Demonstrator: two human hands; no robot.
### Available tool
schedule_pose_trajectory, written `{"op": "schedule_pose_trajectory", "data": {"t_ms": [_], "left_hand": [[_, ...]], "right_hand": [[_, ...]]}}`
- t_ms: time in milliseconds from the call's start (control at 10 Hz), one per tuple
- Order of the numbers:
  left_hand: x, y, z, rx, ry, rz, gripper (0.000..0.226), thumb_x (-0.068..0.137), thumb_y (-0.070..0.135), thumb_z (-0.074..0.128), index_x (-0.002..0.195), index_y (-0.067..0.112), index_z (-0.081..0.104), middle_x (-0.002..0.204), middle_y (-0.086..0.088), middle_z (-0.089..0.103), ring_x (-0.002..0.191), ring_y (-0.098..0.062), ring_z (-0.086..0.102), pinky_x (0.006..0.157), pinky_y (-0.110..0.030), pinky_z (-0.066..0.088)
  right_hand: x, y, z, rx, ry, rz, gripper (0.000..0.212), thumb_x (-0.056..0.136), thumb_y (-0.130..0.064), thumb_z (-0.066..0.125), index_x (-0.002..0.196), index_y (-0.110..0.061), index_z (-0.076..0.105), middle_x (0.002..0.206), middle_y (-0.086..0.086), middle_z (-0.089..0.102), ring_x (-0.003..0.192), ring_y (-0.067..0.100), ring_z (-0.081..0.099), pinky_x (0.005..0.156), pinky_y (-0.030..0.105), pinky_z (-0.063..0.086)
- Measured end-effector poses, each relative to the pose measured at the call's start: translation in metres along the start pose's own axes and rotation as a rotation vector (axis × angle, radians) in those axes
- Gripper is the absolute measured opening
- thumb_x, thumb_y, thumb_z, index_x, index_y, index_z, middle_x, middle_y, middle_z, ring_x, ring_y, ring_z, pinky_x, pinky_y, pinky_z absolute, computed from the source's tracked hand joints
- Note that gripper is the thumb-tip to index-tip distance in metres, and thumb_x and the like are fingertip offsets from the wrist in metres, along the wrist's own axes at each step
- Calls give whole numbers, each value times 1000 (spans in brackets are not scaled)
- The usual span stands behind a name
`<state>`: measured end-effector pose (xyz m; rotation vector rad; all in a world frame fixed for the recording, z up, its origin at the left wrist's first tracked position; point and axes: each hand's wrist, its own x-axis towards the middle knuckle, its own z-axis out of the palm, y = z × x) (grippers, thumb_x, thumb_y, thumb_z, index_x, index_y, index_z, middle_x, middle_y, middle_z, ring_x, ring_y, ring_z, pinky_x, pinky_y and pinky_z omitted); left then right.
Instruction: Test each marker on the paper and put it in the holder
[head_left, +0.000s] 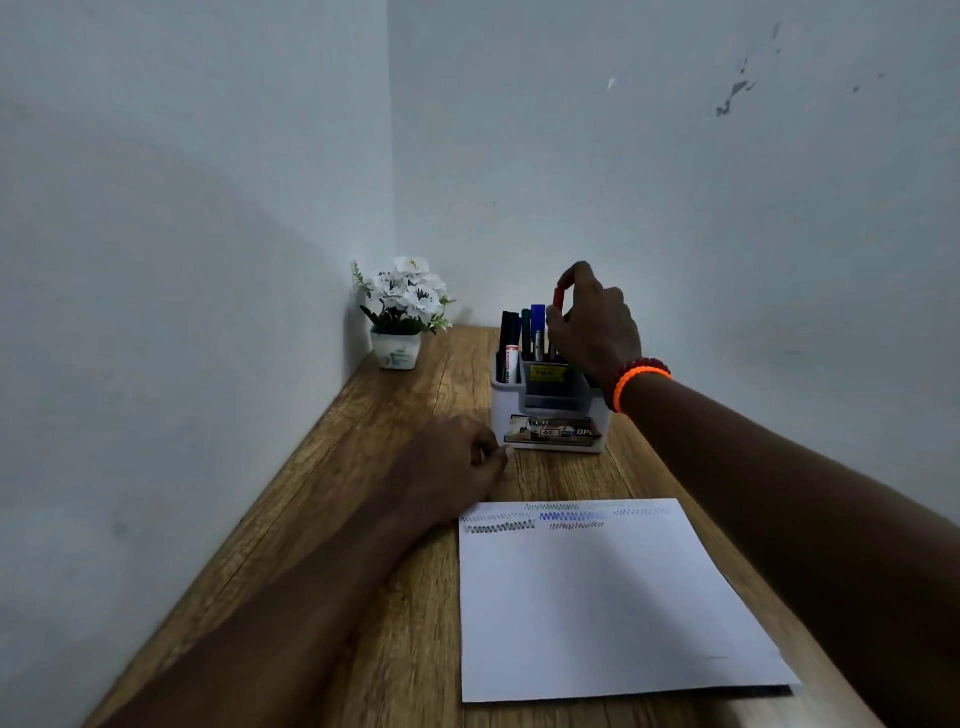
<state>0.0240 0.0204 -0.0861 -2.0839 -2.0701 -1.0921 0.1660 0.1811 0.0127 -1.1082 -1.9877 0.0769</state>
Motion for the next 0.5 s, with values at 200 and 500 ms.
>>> {"op": "schedule_pose_trajectory", "data": {"t_ms": [200, 500], "left_hand": [[0, 0, 1, -5, -6, 0, 32, 95, 48, 63, 101, 21, 79, 79, 14, 62, 70, -2, 56, 58, -18, 37], [0, -1, 0, -22, -19, -24, 28, 95, 46, 65, 100, 21, 78, 86, 13, 65, 75, -2, 57, 60, -19, 39]], "right_hand": [[-4, 3, 4, -5, -54, 11, 22, 101, -27, 62, 119, -16, 57, 110, 17, 69, 88, 33, 69, 78, 52, 62], [-5, 0, -3, 69, -66, 37, 41, 104, -28, 59, 143, -14, 56, 130, 20, 68, 121, 35, 63, 93, 48, 58]]}}
